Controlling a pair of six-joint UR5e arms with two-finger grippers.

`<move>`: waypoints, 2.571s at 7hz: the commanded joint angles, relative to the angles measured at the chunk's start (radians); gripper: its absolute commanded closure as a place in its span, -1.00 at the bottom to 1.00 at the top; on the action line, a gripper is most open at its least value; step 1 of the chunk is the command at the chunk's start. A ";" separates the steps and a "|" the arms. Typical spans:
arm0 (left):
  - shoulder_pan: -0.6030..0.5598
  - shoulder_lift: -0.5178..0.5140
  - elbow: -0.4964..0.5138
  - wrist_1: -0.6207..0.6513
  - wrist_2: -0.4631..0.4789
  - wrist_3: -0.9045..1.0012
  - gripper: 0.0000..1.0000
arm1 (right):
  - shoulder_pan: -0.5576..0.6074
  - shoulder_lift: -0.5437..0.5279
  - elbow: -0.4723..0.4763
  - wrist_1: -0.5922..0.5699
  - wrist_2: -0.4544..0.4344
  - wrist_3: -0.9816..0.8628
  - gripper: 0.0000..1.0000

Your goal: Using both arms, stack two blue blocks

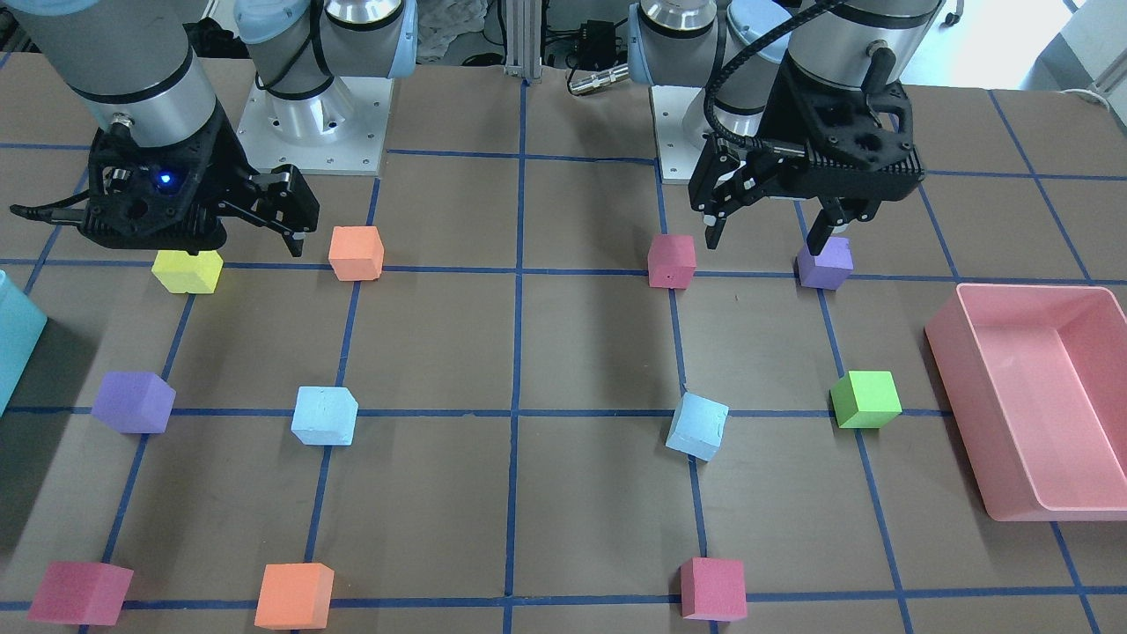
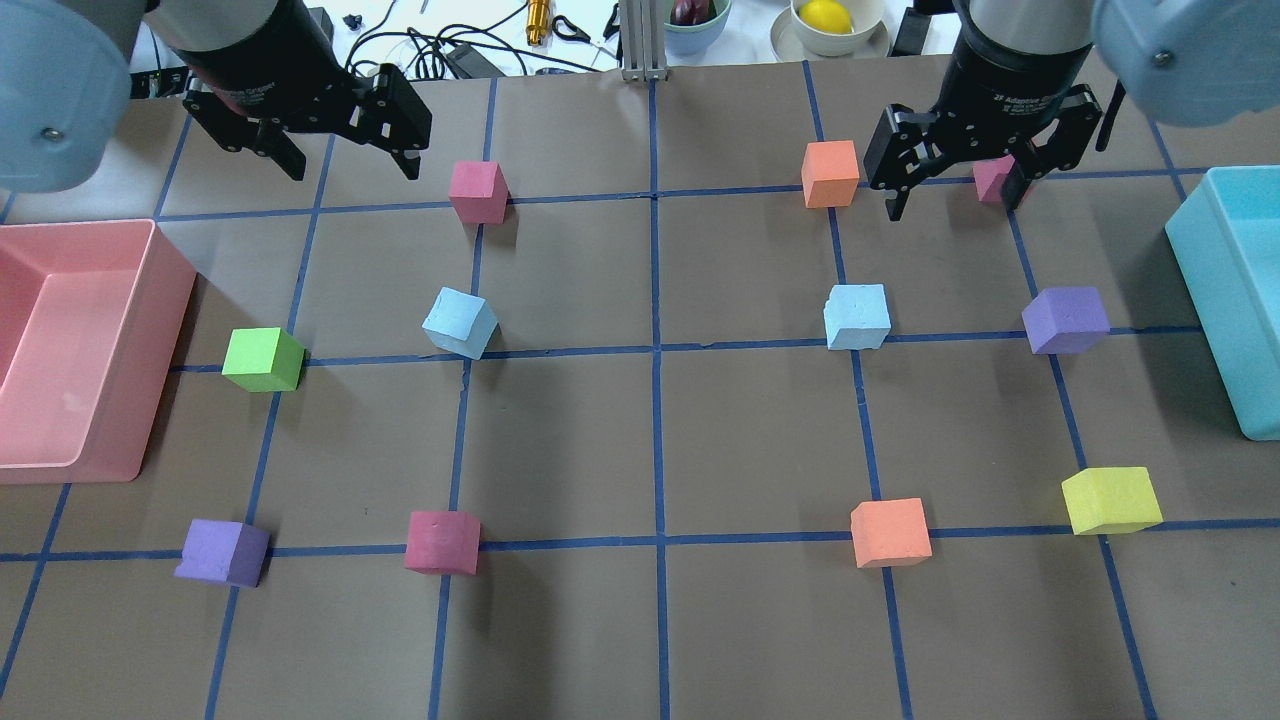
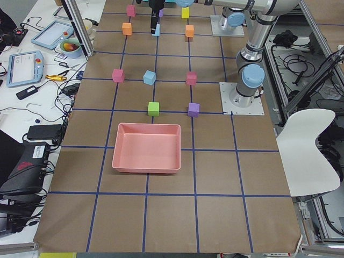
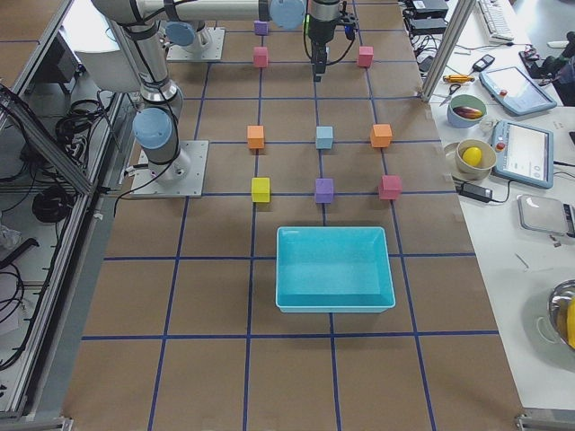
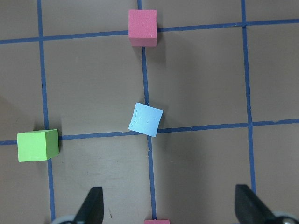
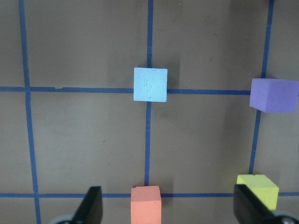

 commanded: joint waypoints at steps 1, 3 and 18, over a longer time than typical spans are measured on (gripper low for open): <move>0.000 -0.001 -0.005 0.000 0.000 0.000 -1.00 | 0.000 0.000 0.005 -0.001 0.000 0.000 -1.00; 0.000 -0.003 -0.011 -0.002 0.000 0.000 -1.00 | 0.000 0.003 0.010 -0.001 0.002 0.000 -1.00; 0.010 -0.394 -0.350 0.597 0.050 0.342 -1.00 | -0.015 0.397 0.186 -0.469 0.005 0.002 -1.00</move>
